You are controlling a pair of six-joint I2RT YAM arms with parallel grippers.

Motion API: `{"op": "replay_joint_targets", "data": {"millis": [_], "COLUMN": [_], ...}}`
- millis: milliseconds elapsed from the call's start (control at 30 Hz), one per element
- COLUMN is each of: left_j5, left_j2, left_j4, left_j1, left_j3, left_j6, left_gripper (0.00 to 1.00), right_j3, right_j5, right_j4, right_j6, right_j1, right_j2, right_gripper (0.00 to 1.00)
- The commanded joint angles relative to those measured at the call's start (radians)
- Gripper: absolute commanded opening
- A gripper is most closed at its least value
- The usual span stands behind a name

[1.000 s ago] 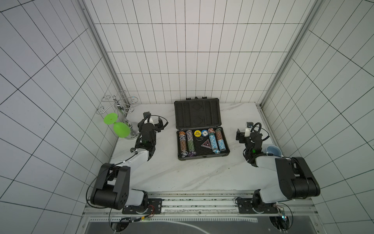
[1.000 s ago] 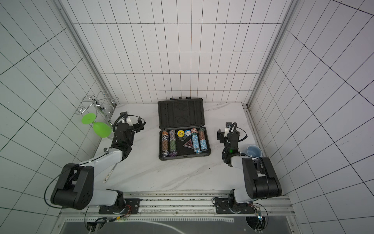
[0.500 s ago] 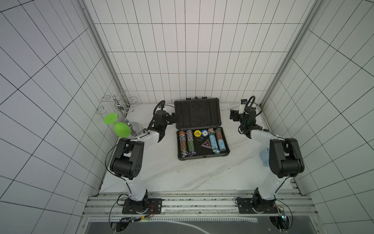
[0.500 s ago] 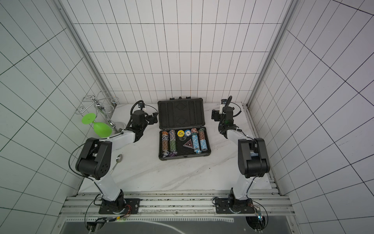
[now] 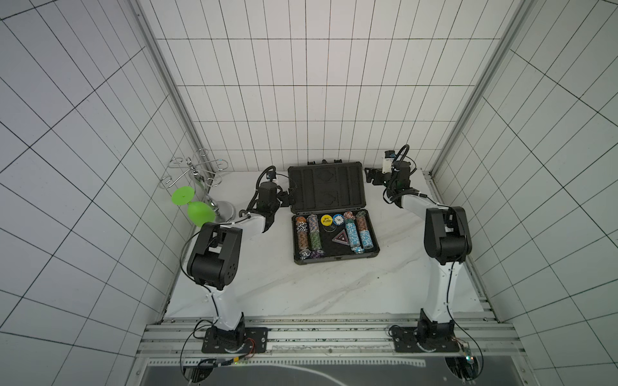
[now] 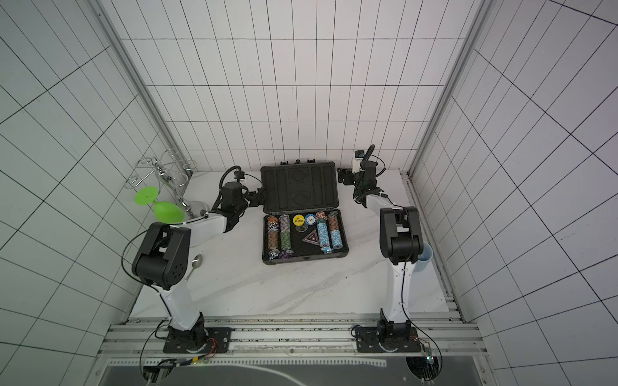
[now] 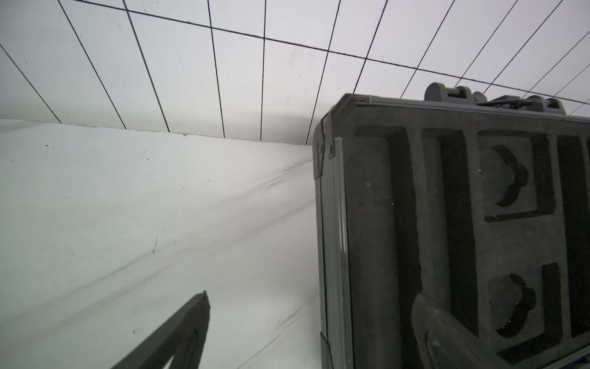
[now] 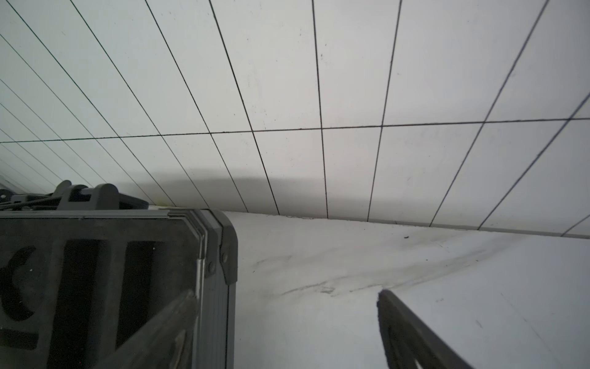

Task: Close the poker set cases
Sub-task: Close the lid of the poker set case.

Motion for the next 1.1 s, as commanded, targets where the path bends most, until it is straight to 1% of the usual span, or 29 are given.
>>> {"op": "replay_joint_targets", "data": {"millis": [0,133,300,433,633,733,833,900,967,1000,1067], "left_j5": [0.028,0.03,0.035,0.036,0.031,0.033,0.031,0.031,0.034,0.037,0.04], "left_j2": [-0.008,-0.017,-0.015,-0.016,-0.023,-0.024,-0.03,-0.036,-0.046,-0.052,-0.065], "left_j4": [0.019,0.018,0.018,0.017,0.016,0.016,0.017,0.016,0.013,0.003,-0.015], "left_j1": [0.001,0.0,0.0,0.001,0.003,0.003,0.003,0.005,0.007,0.01,0.015], "left_j3": [-0.013,-0.023,-0.028,-0.029,-0.029,-0.031,-0.038,-0.042,-0.045,-0.045,-0.045], "left_j6": [-0.021,-0.021,-0.023,-0.019,-0.011,-0.004,-0.004,-0.002,0.002,0.005,0.008], "left_gripper": [0.98,0.98,0.98,0.98,0.98,0.98,0.98,0.98,0.98,0.98,0.98], "right_j3": [0.148,0.18,0.207,0.229,0.321,0.345,0.347,0.344,0.345,0.344,0.329], "right_j5": [-0.065,-0.082,-0.061,-0.027,-0.015,-0.012,-0.021,-0.026,-0.036,-0.043,-0.056], "right_j4": [0.008,0.027,0.063,0.095,0.057,0.044,0.045,0.041,0.028,0.016,0.002], "right_j6": [0.034,0.038,0.06,0.078,0.075,0.071,0.068,0.063,0.06,0.059,0.048], "right_j1": [0.018,0.035,0.055,0.064,0.068,0.071,0.072,0.075,0.077,0.077,0.079], "right_j2": [0.044,0.086,0.127,0.155,0.21,0.228,0.229,0.22,0.201,0.187,0.151], "right_gripper": [0.88,0.87,0.86,0.83,0.76,0.69,0.54,0.42,0.4,0.36,0.33]}}
